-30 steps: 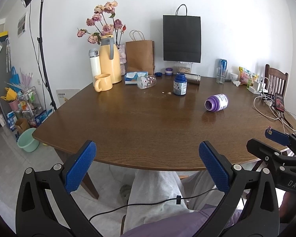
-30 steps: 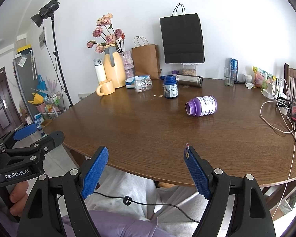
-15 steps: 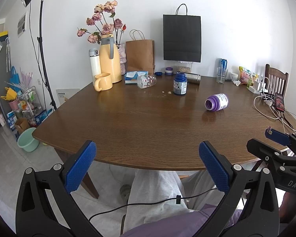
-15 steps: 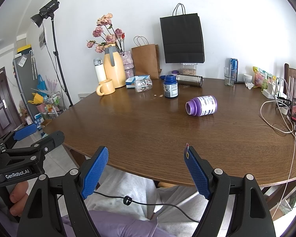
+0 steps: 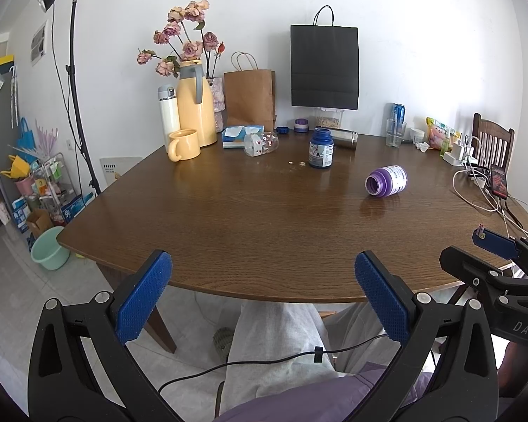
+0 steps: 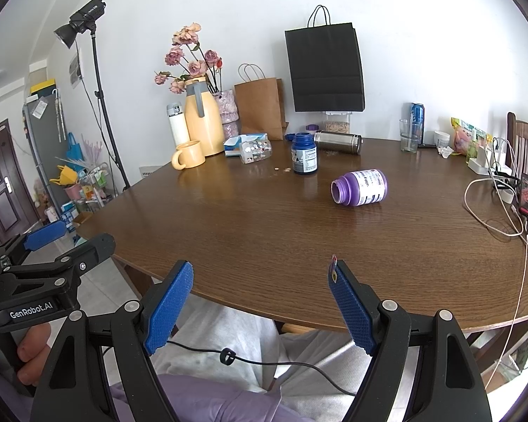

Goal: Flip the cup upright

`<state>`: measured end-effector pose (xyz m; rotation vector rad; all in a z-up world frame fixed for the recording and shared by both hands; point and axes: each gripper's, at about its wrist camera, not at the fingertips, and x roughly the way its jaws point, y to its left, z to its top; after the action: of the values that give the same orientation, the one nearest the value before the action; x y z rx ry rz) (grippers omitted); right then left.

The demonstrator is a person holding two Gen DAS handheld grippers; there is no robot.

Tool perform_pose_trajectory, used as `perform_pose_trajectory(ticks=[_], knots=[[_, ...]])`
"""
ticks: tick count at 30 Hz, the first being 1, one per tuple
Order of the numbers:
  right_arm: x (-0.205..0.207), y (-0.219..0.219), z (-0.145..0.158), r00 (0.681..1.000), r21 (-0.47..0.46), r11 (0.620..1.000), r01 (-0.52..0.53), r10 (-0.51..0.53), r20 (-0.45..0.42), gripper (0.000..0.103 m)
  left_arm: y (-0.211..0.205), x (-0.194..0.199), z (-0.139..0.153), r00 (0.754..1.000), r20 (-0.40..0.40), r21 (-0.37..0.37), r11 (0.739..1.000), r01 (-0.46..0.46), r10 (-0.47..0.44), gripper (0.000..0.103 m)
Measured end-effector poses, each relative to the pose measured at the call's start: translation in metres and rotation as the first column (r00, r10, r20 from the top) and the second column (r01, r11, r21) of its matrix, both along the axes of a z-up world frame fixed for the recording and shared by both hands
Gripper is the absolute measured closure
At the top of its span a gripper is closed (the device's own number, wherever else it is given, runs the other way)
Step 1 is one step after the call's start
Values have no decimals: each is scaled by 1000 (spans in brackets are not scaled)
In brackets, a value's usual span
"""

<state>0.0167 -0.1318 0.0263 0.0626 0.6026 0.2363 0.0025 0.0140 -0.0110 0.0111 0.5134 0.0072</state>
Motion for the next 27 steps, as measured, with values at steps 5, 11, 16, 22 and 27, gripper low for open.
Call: perform_pose_trajectory(ticks=[5, 11, 16, 22, 27], knots=[[0, 0, -2, 1000, 0, 1000, 0, 0, -2, 19, -1, 0, 0, 1000, 1, 0, 1000, -1, 1, 0], [0, 0, -1, 1000, 0, 1000, 0, 0, -1, 19, -1, 0, 0, 1000, -1, 1, 1000, -1, 1, 0], [0, 0, -1, 1000, -1, 1000, -1, 1, 0, 19, 0, 0, -1, 1000, 1, 0, 1000, -2, 2, 0], [0, 0, -1, 1000, 0, 1000, 0, 0, -2, 19, 1, 0, -2, 1000, 0, 1, 1000, -1, 1, 0], [0, 0, -1, 1000, 0, 1000, 0, 0, -1, 19, 1, -1, -5, 1000, -3, 2, 1000, -2, 2, 0]])
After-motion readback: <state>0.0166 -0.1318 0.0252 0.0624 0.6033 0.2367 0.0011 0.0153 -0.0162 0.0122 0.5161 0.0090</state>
